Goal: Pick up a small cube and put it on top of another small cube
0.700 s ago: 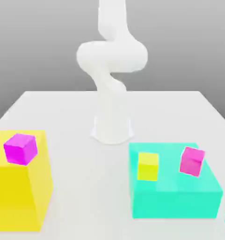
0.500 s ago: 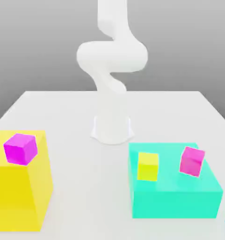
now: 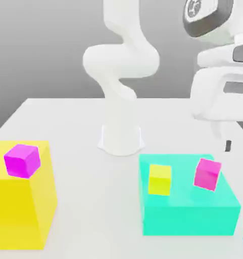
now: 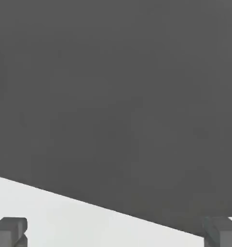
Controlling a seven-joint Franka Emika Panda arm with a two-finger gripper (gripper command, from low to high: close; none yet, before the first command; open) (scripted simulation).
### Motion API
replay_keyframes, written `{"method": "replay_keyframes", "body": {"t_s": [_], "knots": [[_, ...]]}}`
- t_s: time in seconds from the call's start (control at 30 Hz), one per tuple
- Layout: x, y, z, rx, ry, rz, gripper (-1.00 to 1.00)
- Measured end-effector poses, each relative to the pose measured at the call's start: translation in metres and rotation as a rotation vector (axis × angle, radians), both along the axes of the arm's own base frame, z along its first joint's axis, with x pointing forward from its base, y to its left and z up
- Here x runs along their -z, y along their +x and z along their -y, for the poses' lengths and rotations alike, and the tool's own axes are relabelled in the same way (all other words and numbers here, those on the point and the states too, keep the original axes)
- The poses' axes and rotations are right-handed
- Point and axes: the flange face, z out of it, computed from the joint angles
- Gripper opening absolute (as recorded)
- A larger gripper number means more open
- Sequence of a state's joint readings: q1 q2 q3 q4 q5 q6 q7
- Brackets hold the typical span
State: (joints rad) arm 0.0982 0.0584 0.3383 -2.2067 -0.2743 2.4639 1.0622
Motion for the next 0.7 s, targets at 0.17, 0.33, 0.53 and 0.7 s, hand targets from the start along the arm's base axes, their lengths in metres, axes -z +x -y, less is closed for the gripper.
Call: {"method": "replay_keyframes", "body": {"t_s": [0.17,0.33,0.53,0.7], "knots": [[0.08,-0.012,-0.043,-0.067,0.0,-0.114,0.0],[0.155,-0.043,-0.09,-0.144,0.017,-0.231,0.0],[0.231,-0.053,-0.103,-0.163,0.026,-0.264,-1.0],[0.238,-0.054,-0.104,-0.164,0.027,-0.265,-1.0]]}}
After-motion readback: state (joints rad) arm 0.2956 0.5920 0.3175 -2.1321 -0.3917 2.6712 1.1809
